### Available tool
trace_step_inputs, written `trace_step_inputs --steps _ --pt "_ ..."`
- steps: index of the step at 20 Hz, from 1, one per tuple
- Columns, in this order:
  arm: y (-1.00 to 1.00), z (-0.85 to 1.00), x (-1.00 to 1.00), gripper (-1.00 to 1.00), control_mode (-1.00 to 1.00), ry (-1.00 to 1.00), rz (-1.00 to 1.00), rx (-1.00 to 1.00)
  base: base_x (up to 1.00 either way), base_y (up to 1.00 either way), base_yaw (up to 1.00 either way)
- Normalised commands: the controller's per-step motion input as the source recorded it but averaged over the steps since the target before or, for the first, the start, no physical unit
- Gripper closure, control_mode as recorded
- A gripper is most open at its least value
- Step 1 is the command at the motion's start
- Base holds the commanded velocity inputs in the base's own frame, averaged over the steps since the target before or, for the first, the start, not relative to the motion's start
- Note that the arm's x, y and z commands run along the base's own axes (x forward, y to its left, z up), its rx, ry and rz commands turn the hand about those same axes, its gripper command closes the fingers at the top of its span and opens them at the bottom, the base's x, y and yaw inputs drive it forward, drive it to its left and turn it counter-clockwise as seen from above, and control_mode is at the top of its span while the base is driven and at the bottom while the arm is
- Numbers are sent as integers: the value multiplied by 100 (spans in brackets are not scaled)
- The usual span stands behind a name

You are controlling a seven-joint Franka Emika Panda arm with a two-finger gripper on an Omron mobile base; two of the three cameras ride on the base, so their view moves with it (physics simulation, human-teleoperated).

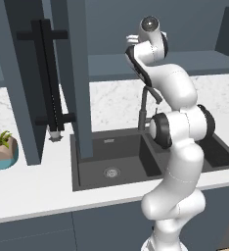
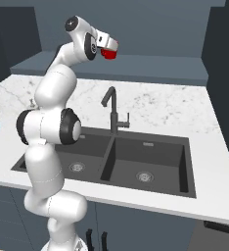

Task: Gather all objects into one cabinet and sort the glasses and bowls to opposite sides.

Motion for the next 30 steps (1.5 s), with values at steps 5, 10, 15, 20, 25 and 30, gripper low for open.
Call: trace_step_inputs --steps 5,10,15,20,25,30 --pt "0 -1 1 -100 -100 0 0 0 0 0 0" --pt "0 0 2 100 -100 0 0 0 0 0 0" --pt "0 0 0 100 -100 0 0 0 0 0 0" --pt "0 0 0 100 -100 0 0 0 0 0 0" --pt "0 0 0 100 -100 0 0 0 0 0 0" --pt "-2 0 -2 100 -100 0 0 0 0 0 0"
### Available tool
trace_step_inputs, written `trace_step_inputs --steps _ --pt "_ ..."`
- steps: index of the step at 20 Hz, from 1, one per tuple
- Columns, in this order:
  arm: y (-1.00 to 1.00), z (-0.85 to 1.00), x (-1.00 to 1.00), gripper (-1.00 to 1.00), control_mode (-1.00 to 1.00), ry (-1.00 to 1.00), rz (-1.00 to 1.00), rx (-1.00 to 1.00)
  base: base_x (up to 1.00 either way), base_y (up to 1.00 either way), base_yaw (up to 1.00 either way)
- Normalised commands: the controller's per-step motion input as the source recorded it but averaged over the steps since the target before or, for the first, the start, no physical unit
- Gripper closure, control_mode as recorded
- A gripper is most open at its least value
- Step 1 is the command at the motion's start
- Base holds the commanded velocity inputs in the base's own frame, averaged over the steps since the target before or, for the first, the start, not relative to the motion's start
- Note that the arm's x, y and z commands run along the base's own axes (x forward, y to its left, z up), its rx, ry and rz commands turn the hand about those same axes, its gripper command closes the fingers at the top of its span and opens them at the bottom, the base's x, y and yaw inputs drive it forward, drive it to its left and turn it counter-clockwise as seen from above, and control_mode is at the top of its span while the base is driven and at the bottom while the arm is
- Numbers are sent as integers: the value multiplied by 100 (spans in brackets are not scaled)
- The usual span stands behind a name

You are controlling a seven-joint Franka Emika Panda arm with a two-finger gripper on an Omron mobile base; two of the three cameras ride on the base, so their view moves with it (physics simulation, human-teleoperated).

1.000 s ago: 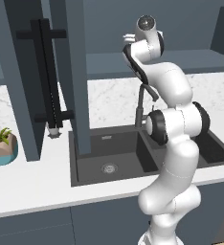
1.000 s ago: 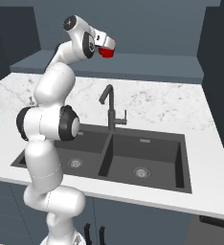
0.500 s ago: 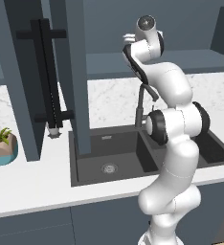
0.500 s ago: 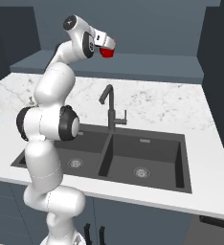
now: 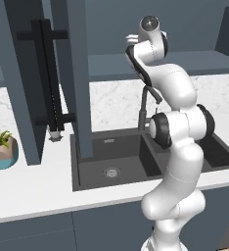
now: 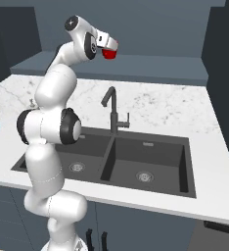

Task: Gather all objects into one cabinet and sort the glasses and bowls to opposite sides.

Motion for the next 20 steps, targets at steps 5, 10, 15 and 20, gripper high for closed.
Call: trace_step_inputs --steps 5,10,15,20 --pt "-1 0 -19 100 -100 0 0 0 0 0 0" --pt "-14 0 -42 100 -100 0 0 0 0 0 0" --pt "-30 2 -54 100 -100 0 0 0 0 0 0" --pt "-29 8 -74 100 -100 0 0 0 0 0 0"
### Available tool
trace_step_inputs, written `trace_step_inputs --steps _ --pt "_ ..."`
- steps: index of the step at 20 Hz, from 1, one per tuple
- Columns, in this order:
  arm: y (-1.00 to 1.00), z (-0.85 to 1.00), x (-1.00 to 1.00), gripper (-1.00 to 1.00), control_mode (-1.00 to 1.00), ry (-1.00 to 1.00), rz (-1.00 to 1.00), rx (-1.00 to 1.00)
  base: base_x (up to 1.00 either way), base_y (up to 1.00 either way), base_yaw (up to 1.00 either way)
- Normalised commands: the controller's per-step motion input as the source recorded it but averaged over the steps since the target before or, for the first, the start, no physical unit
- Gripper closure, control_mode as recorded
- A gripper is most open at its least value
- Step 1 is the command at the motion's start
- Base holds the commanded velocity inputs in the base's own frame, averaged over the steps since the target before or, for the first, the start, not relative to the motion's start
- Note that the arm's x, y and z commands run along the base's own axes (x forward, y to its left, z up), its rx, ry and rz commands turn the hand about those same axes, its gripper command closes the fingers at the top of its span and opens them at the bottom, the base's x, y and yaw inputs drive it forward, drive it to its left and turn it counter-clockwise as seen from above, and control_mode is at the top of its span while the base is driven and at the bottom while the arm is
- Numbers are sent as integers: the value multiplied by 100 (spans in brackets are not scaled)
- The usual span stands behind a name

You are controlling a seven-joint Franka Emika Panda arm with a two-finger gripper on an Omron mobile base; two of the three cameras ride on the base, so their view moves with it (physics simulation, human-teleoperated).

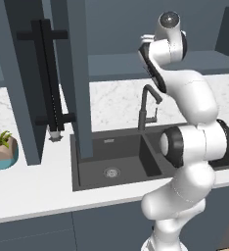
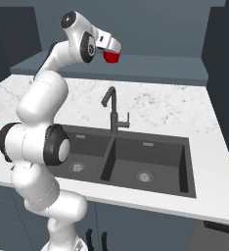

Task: Gather all objects into one cabinet and sort the glasses and bowls to opposite sides.

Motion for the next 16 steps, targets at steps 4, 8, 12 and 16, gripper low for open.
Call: trace_step_inputs --steps 4,8,12,16 --pt "-27 5 -100 100 -100 0 0 0 0 0 0" --pt "-14 24 -98 100 -100 0 2 0 0 0 0" --pt "5 22 -100 100 -100 1 5 -2 0 0 0" --pt "35 17 -100 100 -100 0 7 -6 0 0 0"
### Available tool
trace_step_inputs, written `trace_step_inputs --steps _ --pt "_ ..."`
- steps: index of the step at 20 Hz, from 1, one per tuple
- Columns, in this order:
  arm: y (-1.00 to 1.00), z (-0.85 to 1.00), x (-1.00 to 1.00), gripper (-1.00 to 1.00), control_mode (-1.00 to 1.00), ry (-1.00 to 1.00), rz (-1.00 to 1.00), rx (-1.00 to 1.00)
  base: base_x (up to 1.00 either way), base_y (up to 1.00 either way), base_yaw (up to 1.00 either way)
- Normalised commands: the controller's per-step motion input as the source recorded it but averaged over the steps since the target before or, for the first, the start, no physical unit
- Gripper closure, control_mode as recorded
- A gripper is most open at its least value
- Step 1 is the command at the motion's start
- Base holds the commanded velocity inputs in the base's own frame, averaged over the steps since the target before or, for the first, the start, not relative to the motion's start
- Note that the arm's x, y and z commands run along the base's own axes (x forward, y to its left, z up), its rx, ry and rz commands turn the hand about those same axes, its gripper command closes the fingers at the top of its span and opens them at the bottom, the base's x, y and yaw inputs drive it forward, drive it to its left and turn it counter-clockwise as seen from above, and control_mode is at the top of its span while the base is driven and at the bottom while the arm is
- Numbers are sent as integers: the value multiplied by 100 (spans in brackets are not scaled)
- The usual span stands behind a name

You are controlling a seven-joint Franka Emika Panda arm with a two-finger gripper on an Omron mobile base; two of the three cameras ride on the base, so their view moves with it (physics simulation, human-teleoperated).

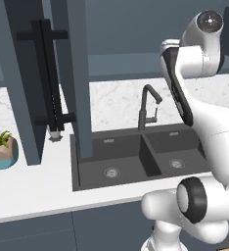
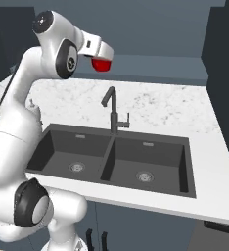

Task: Gather all objects into one cabinet and sort the glasses and bowls to opposite sides.

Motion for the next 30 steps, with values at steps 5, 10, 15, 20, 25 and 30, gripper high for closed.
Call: trace_step_inputs --steps 5,10,15,20,25,30 --pt "55 16 -100 100 -100 0 11 -8 0 0 0" --pt "24 2 -100 100 -100 0 22 -2 0 0 0" --pt "16 0 -92 100 -100 1 22 0 0 0 0" --pt "20 1 -60 100 -100 5 5 0 0 0 0" --pt "3 0 -64 100 -100 3 -4 1 0 0 0" --pt "0 0 -29 100 -100 5 -13 2 0 0 0"
